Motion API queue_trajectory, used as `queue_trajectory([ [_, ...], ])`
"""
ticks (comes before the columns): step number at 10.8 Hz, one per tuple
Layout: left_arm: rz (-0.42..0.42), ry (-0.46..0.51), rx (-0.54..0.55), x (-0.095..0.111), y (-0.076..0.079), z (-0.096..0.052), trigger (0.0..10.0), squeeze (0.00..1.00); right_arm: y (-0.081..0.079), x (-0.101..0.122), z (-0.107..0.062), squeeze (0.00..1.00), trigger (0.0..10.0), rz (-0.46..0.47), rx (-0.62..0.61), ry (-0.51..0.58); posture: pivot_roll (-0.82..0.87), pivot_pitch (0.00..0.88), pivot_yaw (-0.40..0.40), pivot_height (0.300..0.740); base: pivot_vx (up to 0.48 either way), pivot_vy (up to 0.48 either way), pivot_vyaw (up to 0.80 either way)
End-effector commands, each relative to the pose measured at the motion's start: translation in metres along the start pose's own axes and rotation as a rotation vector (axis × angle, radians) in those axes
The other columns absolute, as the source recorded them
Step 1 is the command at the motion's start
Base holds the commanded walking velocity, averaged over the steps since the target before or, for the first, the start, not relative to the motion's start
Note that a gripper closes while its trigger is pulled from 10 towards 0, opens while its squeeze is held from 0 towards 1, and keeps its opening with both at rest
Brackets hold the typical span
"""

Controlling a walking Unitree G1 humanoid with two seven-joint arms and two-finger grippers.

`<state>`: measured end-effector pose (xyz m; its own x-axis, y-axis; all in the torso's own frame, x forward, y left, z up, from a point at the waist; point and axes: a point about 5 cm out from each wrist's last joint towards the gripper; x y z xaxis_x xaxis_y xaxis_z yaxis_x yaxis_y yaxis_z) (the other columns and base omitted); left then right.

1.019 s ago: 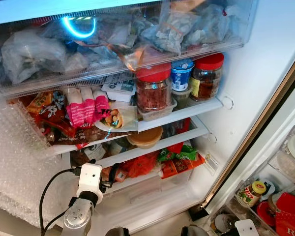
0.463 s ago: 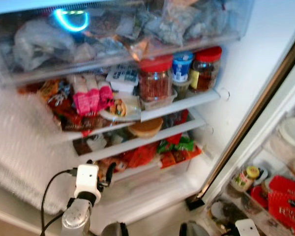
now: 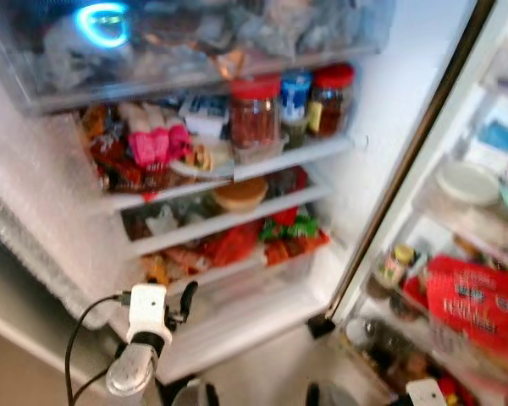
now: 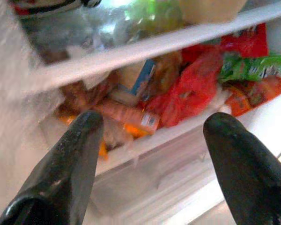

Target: Restocking fridge

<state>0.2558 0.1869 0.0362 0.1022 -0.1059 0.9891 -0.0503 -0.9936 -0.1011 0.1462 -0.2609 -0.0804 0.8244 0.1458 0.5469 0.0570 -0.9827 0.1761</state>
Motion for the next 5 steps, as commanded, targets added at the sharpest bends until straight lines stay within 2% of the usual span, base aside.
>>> queue_trajectory([
  [1,-0.019,-0.019,-0.004,-0.006,0.001,-0.003,10.0,0.00,-0.001,-0.002,0.000,0.00,10.0,0.003,0.002,-0.004,-0.01,0.063,0.008,0.651,-0.285,0.000,0.00],
  [4,-0.039,-0.048,0.023,-0.013,-0.003,-0.006,10.0,0.00,0.000,-0.002,0.000,0.00,10.0,0.001,0.003,-0.004,-0.01,0.063,0.006,0.651,-0.279,0.000,0.00],
  [5,-0.078,-0.094,0.062,-0.022,-0.007,-0.006,10.0,0.00,0.000,-0.002,0.000,0.00,10.0,0.000,0.003,-0.005,-0.01,0.062,0.003,0.651,0.000,0.000,0.00],
])
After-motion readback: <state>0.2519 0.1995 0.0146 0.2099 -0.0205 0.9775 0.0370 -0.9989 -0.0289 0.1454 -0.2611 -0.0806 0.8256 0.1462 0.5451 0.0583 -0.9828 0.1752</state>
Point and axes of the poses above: a point about 5 cm out from each wrist's last joint towards the gripper, its own z axis pointing out of the wrist towards the gripper, its own x axis along the axis of the wrist's last joint, y = z × x, and after that the axes turned 1 degree about z, right-handed
